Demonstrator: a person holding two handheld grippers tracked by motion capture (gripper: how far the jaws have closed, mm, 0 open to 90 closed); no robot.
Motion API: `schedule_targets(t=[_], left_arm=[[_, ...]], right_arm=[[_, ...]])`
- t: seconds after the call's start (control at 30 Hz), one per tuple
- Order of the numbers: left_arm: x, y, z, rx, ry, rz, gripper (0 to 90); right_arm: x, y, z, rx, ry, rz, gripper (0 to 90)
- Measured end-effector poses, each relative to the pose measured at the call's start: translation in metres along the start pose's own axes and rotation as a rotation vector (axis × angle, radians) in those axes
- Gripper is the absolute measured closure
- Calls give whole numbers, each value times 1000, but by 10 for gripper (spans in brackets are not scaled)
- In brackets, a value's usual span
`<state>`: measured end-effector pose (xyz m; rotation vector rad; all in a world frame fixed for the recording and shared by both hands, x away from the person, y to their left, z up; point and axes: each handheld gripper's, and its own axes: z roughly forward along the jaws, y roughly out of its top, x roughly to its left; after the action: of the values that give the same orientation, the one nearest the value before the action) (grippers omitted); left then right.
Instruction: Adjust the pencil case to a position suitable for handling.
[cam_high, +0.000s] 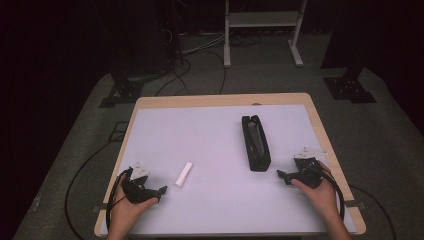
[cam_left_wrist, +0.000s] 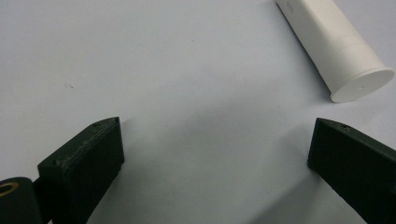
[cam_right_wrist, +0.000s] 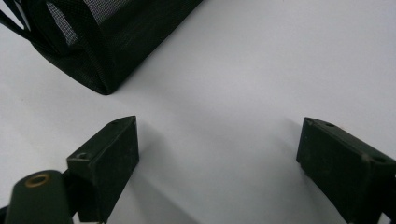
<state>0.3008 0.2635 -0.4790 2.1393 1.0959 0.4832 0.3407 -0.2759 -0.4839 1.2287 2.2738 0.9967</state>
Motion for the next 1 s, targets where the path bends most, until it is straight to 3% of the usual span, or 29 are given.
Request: schedule_targets(t=[0.57,1.0], left_arm=[[0,0,0,-3,2,0,26],[0,0,0,-4,2,1,26]], right_arm=[[1,1,-1,6,-6,-2,134],[5,5,-10,12,-20,16,324]])
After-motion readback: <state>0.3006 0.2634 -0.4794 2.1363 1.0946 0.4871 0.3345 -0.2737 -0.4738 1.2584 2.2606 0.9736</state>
